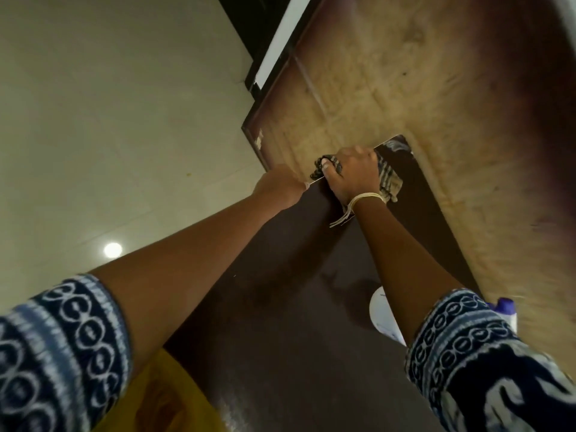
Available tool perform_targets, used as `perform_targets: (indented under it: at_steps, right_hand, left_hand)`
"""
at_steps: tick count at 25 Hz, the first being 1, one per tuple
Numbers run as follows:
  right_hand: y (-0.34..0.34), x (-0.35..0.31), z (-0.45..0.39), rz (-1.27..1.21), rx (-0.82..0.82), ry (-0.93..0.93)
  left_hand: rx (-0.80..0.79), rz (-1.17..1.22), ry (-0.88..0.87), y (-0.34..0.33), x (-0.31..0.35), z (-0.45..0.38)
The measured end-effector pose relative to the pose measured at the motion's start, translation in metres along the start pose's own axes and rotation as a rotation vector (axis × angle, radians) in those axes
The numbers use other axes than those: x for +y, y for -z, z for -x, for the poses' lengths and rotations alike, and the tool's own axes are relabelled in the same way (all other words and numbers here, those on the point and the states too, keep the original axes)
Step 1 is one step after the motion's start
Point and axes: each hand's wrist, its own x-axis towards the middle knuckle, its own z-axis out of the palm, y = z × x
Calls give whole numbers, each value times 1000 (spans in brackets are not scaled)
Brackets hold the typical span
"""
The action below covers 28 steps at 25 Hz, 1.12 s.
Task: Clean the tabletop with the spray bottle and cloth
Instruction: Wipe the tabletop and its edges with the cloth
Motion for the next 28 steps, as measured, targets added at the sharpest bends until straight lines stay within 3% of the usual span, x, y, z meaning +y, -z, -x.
perform_targets:
  at_steps: [4, 9, 12, 15, 18, 24, 26, 28]
  right_hand:
    - [-7, 47, -24, -36, 12, -252]
    - [-10, 85, -60, -78, -60, -604]
    - [-6, 101, -71, -165, -22, -854]
    - [-6, 114, -72, -229, 13, -961]
    - [-9, 108, -71, -180, 59, -934]
    - [-12, 76, -35, -71, 9, -413]
    - [-14, 57, -20, -74, -6, -356]
    - [-14, 54, -19, -120, 9, -413]
  left_hand:
    - [1, -53, -161, -18, 14, -26]
    - [149, -208, -390, -27, -1, -26]
    - [187, -241, -428, -29, -5, -30]
    - [190, -257, -425, -30, -6, -31]
    - [187, -212, -405, -30, -7, -31]
    - [179, -184, -377, -31, -3, -27]
    - [181, -200, -376, -31, -4, -26]
    - [186, -217, -386, -31, -4, -25]
